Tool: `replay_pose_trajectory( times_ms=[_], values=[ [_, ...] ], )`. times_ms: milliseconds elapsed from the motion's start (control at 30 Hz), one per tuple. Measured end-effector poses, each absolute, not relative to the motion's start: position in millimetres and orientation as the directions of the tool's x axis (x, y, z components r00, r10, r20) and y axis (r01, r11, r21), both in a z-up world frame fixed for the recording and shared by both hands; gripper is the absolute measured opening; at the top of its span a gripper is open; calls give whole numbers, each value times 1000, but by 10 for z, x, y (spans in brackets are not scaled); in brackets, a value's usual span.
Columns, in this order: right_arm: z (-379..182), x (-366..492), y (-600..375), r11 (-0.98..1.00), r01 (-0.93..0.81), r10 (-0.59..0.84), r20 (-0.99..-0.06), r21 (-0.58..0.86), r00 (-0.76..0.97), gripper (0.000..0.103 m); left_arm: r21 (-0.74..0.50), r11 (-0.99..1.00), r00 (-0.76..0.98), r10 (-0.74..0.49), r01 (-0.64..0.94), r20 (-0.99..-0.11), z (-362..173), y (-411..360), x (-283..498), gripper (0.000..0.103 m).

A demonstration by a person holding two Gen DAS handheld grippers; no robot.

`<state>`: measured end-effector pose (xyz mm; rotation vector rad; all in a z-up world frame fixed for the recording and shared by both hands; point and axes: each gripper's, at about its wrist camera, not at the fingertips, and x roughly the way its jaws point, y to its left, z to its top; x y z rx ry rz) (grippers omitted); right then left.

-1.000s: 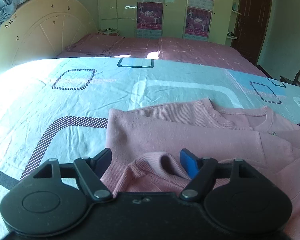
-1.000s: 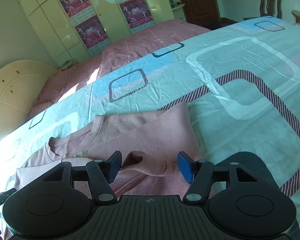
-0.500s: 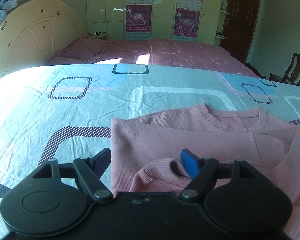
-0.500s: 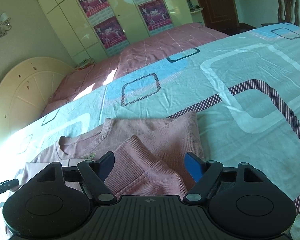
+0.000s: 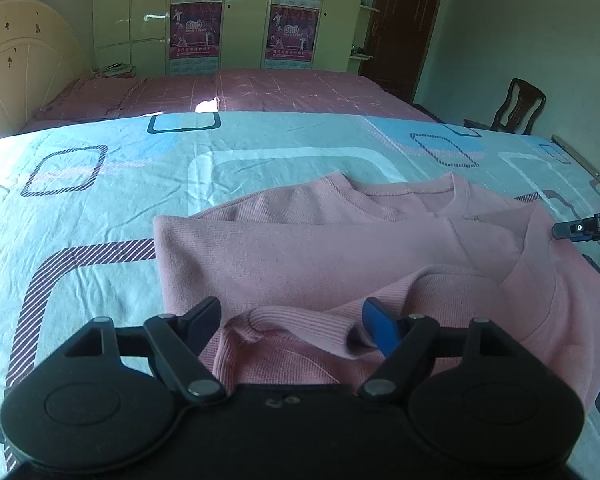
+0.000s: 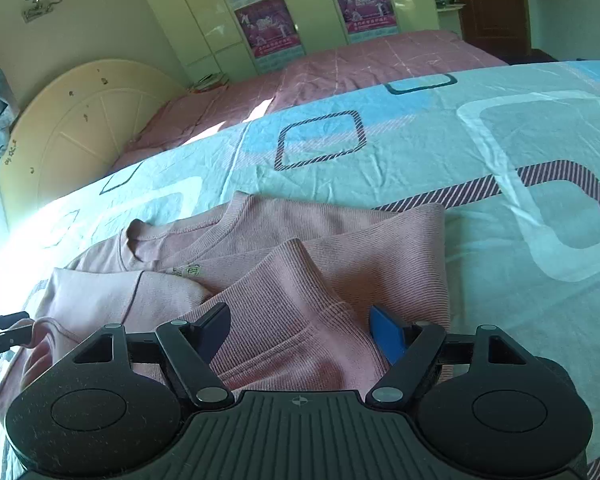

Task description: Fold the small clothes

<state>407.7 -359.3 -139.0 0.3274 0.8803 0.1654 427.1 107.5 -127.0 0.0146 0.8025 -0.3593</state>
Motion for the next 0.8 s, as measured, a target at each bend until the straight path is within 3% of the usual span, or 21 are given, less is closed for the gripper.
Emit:
replay_pose_trajectory(
  times_ms=[67,100,133,800],
  values=[
    [-1435,4115,-3558,941,-31,285,-743,336,606,74,-131,936,626,-319,328,-711,-1253,1119,4292,77],
    [-1459,4135,-3535,945,-45,287,-756,324,588,59,-133,934,625,-323,332,-710,-1220,1152,4283,77],
    [-1470,4135,-3524,950,-49,277,-764,307,583,51,-135,931,629,-330,338,-703,-1186,1192,4263,77],
    [-1479,4135,-3684,928,3,296,-739,373,605,51,-112,911,601,-349,396,-719,-1128,1300,4213,83]
  ],
)
